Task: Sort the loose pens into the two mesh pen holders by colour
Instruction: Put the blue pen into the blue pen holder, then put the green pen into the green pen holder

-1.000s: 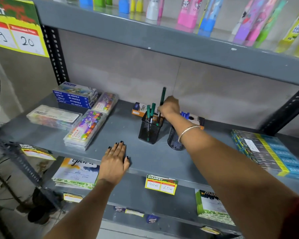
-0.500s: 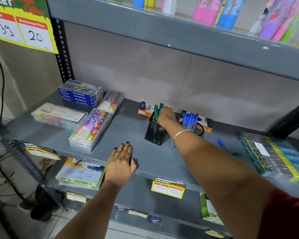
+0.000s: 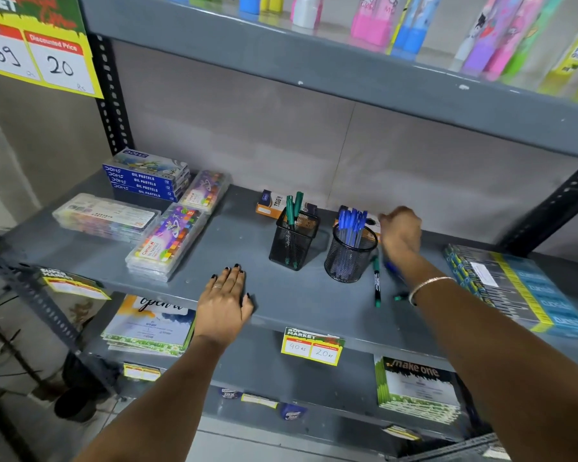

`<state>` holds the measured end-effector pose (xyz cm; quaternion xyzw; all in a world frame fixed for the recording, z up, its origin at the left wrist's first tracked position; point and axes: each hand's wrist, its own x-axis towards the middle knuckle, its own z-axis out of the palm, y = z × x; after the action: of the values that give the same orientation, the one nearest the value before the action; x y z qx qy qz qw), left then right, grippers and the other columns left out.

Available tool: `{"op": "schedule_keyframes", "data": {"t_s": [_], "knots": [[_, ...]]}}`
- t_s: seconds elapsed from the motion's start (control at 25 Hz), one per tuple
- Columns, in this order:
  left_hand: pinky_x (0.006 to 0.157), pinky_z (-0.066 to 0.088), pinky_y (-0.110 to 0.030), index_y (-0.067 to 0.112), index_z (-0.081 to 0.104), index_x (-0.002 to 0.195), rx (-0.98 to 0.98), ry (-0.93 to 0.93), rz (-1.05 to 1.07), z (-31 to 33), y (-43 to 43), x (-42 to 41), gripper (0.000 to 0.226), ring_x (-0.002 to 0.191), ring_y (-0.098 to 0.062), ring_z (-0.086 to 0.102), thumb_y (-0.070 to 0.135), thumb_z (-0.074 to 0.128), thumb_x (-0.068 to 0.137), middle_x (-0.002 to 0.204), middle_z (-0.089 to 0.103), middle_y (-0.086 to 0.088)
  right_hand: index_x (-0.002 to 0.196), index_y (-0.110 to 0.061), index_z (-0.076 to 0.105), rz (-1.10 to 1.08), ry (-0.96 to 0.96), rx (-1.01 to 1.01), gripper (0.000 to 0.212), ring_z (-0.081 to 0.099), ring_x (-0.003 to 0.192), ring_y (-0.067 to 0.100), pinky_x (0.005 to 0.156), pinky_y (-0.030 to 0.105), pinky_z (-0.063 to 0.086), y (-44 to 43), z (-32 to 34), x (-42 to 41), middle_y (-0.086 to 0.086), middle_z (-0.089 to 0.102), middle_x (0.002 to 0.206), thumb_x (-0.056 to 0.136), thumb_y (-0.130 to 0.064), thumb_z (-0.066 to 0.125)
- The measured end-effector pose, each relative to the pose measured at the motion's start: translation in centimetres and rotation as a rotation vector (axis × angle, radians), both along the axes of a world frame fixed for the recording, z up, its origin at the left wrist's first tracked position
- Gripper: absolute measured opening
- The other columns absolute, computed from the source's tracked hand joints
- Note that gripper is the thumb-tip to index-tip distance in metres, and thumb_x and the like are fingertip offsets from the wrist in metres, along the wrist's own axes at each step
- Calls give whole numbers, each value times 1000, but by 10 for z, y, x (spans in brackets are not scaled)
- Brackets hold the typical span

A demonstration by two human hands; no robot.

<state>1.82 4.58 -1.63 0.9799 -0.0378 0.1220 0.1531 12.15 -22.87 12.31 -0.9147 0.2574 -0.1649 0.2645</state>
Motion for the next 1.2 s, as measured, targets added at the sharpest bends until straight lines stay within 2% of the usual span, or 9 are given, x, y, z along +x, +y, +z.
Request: {"op": "schedule_keyframes", "data": {"t_s": [0.08,0.24,0.36,0.52,0.6,0.72,0.92,1.08,1.2], "knots": [[88,45,-49,-5,64,107,0,6,-4,0,0,1,56,102,-34,61,28,31,76,112,65,-21,104,6,65,-44,140,-8,21,65,105,37,85,40,53,-31,-14,-12,26,67,107,88,-6,58],[91,44,-47,-5,63,109,-10,5,-6,-3,0,1,56,105,-35,60,28,31,77,115,63,-21,67,-2,60,3,406,0,18,65,64,14,48,21,43,-59,-47,-29,1,52,28,81,-10,69],[91,43,-46,-5,63,110,-14,6,-9,-4,-1,1,56,106,-35,59,28,30,78,116,62,-21,68,-3,55,73,345,38,25,70,80,24,68,30,51,-51,-65,-30,21,74,80,79,-17,73],[91,43,-47,-4,63,110,-5,-6,-5,-4,0,2,56,106,-35,59,28,31,78,116,62,-21,111,7,59,122,350,-15,33,60,108,40,87,41,50,-30,-76,-30,27,62,118,84,-10,67],[91,43,-48,-4,63,110,0,-11,-4,-4,-1,2,56,106,-35,59,28,31,78,116,63,-21,106,5,61,123,368,-10,23,61,109,40,80,40,50,-28,-81,-29,28,63,114,85,-4,60],[92,43,-48,-4,63,111,7,-10,-4,-4,0,2,56,107,-34,59,29,31,78,117,62,-20,76,-1,58,40,312,169,6,60,76,34,71,39,49,-39,-85,-22,28,61,89,76,-7,62],[92,43,-45,-3,63,111,-6,-18,-6,-4,0,2,57,107,-33,59,29,31,78,116,63,-20,96,-2,70,-135,-87,405,24,64,77,27,72,36,53,-27,-7,-17,14,66,85,81,-20,65],[90,44,-48,-4,64,109,-6,-11,-9,-2,0,1,56,105,-34,60,29,31,77,115,64,-21,102,-1,70,131,-168,267,27,72,93,29,77,32,57,36,45,10,17,74,101,80,-17,64],[90,44,-50,-4,64,109,6,-11,-9,-2,0,2,56,104,-34,61,29,31,78,114,64,-21,103,0,63,405,51,57,23,71,92,28,81,33,59,87,32,25,12,69,104,83,-12,67]]}}
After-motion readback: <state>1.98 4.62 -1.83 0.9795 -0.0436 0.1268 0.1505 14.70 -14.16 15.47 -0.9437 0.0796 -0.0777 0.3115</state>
